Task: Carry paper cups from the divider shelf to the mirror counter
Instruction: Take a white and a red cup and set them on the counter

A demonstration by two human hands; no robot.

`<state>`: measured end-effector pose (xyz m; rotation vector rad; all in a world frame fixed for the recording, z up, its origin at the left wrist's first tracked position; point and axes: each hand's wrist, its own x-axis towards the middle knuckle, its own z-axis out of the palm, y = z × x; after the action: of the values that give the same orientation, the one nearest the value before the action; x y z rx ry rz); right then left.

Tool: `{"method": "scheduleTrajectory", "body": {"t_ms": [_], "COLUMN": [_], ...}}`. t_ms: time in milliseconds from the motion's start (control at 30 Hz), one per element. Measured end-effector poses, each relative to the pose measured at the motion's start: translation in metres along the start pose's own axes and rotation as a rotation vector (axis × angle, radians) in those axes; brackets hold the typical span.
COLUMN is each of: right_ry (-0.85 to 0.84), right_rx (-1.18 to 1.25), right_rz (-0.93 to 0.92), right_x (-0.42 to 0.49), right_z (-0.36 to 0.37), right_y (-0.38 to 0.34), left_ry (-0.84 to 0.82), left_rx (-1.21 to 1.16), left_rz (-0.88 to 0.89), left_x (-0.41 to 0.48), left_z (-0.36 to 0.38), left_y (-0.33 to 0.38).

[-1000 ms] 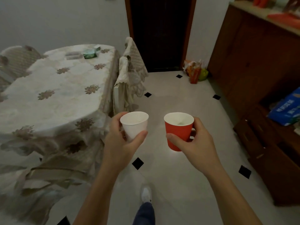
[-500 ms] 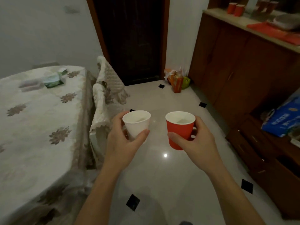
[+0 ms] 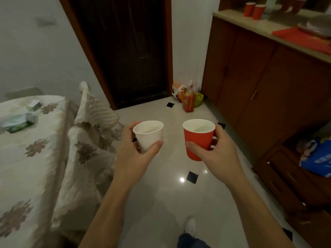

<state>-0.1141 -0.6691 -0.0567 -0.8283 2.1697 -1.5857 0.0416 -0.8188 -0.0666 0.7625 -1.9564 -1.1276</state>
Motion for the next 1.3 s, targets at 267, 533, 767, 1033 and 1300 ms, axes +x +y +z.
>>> {"method": "scheduleTrajectory", "body": {"t_ms": [267,533,767,1033,1300], "right_ry": [0.038,0.051,0.08,0.193,0.301], "right_rx": [0.013,-0.004,-0.027,-0.056,-0.047], "right_rz": [-0.016,-0.026,-0.039,-0.05,-0.016], "right_x": [0.161,0.277,0.4,0.562,0.671], "right_z": [-0.032,-0.031,-0.011,0.01,0.0], "right_y": [0.01,0.029,0.039,0.018,0.031], "left_ry": [-0.004,-0.073,-0.117,-0.218,-0.319], "left_rx": [0.027,-0.043,-0.081,-0.161,-0.173], "left_rz": [0.032,0.01,0.02,0.067,0.099], "left_x": [0.139,0.246,0.373,0.558,0.678], "left_z": [0.085,0.138,0.177,0.214,0.277], "left_y": [0.002,-0.027,-0.066,-0.089,-0.106]}}
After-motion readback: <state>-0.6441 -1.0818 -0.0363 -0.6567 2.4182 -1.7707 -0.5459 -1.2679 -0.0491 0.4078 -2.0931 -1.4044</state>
